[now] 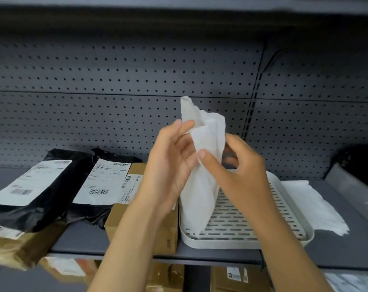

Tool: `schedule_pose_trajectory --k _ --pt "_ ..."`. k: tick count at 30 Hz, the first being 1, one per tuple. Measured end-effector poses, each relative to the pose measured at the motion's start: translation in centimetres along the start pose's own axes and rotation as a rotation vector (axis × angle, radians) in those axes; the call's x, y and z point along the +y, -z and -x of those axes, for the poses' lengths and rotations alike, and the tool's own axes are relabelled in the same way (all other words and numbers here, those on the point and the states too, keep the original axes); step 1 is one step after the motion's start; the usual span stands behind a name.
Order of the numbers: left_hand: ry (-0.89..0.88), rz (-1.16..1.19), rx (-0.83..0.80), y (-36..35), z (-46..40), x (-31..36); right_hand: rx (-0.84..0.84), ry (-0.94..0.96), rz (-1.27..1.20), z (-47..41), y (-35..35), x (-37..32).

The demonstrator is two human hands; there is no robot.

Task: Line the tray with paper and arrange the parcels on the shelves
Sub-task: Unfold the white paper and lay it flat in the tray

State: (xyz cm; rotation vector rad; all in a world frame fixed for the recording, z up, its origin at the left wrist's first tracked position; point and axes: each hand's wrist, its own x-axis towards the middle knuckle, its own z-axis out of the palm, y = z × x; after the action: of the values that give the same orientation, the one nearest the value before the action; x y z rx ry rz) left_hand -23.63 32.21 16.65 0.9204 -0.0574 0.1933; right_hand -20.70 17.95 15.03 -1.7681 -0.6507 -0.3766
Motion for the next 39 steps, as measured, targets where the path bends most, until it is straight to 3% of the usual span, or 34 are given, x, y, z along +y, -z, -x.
schedule_pose_trajectory --k 7,14,18,23,27,31,39 --pt "-0.235 -0.572 0.081 -1.5 1.3 -0.3 0.089 0.118 0.115 -0.8 0.0 -0.5" --pt "-0.226 -0.468 0.138 -3.1 0.6 -0.7 0.003 0.042 0.005 -0.7 3.0 -0.5" --pt "-0.243 -0.457 0.172 -4.2 0.2 -0.6 0.093 -0.014 0.019 -1.0 4.8 0.0" --pt "-0.357 -0.686 0.42 -3.4 -1.0 -0.2 0.258 -0.049 0.115 -1.8 8.5 1.6" --pt "-0.473 -0.976 0.51 -2.2 -2.0 0.2 0.314 -0.103 0.223 -2.5 11.6 2.9" --pt "-0.44 -1.254 0.583 -0.4 -3.8 -0.5 0.336 -0.164 0.34 -3.2 13.7 5.7" --pt "-0.184 -1.74 0.614 3.1 -8.3 -6.1 0.224 -0.339 0.513 -4.3 13.5 16.1"
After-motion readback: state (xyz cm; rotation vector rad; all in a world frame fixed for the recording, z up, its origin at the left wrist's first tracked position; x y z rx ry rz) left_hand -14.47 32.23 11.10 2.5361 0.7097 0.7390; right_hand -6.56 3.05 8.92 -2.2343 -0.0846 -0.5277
